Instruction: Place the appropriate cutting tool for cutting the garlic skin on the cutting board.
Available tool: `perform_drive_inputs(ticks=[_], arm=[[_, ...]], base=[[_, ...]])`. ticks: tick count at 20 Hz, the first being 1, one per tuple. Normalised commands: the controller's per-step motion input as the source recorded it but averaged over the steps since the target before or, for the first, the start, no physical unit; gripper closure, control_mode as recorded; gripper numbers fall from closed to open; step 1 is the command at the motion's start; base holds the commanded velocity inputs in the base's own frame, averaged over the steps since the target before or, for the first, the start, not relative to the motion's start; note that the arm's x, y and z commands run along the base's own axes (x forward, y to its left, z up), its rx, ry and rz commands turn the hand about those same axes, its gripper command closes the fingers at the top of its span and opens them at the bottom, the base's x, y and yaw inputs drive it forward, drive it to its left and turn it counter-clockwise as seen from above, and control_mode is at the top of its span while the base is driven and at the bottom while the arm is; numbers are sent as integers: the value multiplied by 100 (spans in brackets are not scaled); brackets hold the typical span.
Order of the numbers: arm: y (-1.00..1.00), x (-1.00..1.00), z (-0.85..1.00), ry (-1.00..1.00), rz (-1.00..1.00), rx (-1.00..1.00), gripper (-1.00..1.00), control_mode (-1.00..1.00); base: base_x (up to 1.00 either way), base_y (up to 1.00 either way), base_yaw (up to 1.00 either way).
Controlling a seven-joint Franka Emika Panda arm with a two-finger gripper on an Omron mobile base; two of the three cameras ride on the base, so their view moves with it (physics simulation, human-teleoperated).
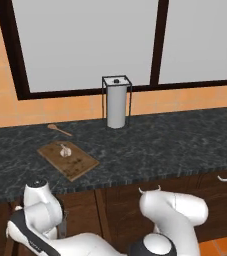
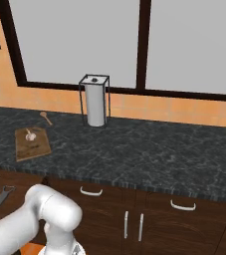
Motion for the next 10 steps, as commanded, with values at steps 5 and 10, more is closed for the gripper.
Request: perform_drive_inputs(ticks=[5,10], arm=[[-38,-18,100,10,-42,0,100,-100],[-47,-9,100,1,-35,0,100,-100]], base=[[0,0,0],[0,0,0]])
